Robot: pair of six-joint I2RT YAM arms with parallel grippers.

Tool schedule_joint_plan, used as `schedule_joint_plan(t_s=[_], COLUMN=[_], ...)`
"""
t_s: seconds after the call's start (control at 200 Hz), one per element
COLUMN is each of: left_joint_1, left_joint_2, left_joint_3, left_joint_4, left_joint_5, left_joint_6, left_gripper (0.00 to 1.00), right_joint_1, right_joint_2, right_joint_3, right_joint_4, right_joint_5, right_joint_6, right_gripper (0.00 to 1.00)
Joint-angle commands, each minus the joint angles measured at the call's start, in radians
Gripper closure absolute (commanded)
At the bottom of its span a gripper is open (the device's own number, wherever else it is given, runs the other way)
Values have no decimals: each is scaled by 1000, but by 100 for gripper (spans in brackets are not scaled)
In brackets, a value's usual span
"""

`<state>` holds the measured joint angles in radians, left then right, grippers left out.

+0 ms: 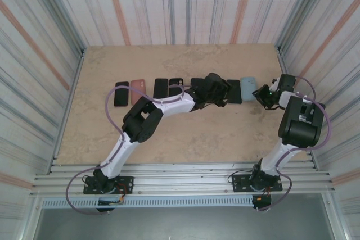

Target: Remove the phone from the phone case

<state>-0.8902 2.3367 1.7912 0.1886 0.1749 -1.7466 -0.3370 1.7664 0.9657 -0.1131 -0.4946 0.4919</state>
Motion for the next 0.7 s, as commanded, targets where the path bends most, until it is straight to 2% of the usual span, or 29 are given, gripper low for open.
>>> schedule_joint_plan(t_s=[0.0, 0.185, 0.241, 0.321, 0.461, 0.566, 0.611, 0.696], left_joint_1=[21, 55, 67, 87, 132, 174, 189, 228], left_joint_2=[-90, -156, -182, -233, -338, -414, -450, -503], left_joint_3=[-41, -120, -155, -217, -303, -335, -348, -396], left_joint_4=[22, 57, 63, 58, 15, -79, -118, -128], left_joint_5=[18, 60, 84, 102, 139, 167, 169, 210], left_joint_6=[48, 119, 154, 238, 464, 697, 785, 896], left_gripper=[28, 26, 25, 19, 14, 10, 2, 1], right_joint_1=[-13, -32, -32, -29, 7, 48, 78, 126], right_joint_2=[11, 4, -3, -32, -129, -200, -232, -295], right_joint_3=[42, 57, 72, 84, 65, 57, 53, 30], right_joint_4=[-66, -97, -123, -138, -137, -175, -188, -176], right_joint_5=[10, 20, 28, 1, -36, -80, -90, -93], right_joint_6=[-56, -84, -108, -139, -201, -258, -289, -307], right_gripper=[65, 62, 58, 46, 37, 32, 29, 24])
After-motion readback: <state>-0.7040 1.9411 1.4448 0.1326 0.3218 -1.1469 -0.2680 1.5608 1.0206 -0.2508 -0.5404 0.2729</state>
